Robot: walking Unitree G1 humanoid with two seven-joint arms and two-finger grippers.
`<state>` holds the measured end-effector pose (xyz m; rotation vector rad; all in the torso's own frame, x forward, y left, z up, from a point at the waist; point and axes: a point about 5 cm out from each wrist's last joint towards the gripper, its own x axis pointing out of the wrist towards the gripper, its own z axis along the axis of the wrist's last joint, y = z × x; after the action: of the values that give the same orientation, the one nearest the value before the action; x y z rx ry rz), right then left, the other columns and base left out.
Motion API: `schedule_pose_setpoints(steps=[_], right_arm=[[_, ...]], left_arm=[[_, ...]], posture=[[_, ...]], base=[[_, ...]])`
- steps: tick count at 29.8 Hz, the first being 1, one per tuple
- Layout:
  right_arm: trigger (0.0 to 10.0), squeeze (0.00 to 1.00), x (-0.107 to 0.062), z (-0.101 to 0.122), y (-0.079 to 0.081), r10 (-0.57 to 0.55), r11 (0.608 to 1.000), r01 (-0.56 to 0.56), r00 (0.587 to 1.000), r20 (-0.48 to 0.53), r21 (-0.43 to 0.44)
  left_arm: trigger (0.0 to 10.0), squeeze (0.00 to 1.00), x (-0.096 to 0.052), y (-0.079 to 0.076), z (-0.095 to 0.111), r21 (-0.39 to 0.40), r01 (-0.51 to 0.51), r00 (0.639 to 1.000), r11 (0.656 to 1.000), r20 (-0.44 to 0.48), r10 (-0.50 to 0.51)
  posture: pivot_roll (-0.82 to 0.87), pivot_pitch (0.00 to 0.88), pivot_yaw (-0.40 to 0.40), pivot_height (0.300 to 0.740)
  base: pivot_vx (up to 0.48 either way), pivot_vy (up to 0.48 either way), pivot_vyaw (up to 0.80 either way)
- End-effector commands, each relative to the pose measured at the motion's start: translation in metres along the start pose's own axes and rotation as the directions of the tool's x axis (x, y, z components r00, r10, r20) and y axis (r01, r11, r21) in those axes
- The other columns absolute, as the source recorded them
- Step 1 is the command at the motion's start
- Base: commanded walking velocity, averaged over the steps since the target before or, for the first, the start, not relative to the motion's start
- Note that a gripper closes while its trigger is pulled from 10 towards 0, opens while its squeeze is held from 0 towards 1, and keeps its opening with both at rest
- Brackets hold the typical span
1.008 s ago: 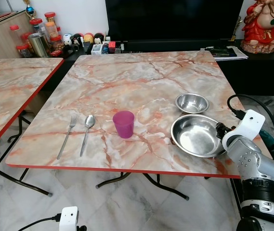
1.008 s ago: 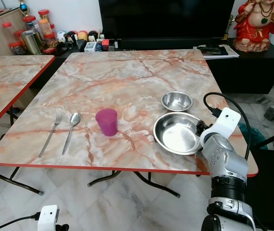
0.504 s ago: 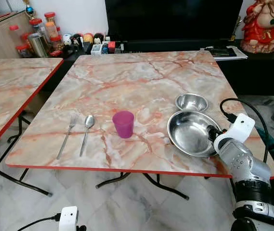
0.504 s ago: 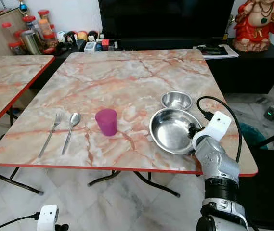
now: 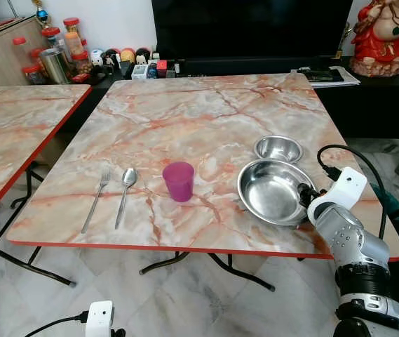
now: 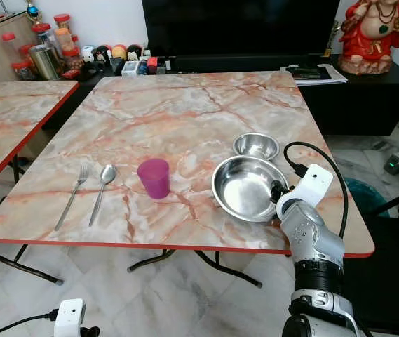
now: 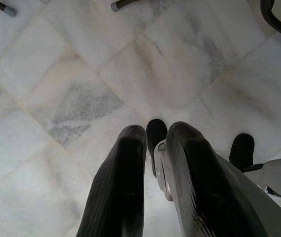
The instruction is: Setting the table
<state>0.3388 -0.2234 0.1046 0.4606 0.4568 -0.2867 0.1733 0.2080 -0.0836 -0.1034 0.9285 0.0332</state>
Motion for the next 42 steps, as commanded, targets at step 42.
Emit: schedule_pose_setpoints(steps=[42], right_arm=[[10.0,0.00,-0.001,0.003,0.017,0.066,0.996,-0.065,0.998,-0.016,0.069]], left_arm=[[10.0,0.00,0.000,0.004,0.001,0.006,-0.009,1.000,1.000,-0.011,0.009]], posture=[[-0.02,0.000,0.073,0.728]], base=[[0.000,0.000,0.00]])
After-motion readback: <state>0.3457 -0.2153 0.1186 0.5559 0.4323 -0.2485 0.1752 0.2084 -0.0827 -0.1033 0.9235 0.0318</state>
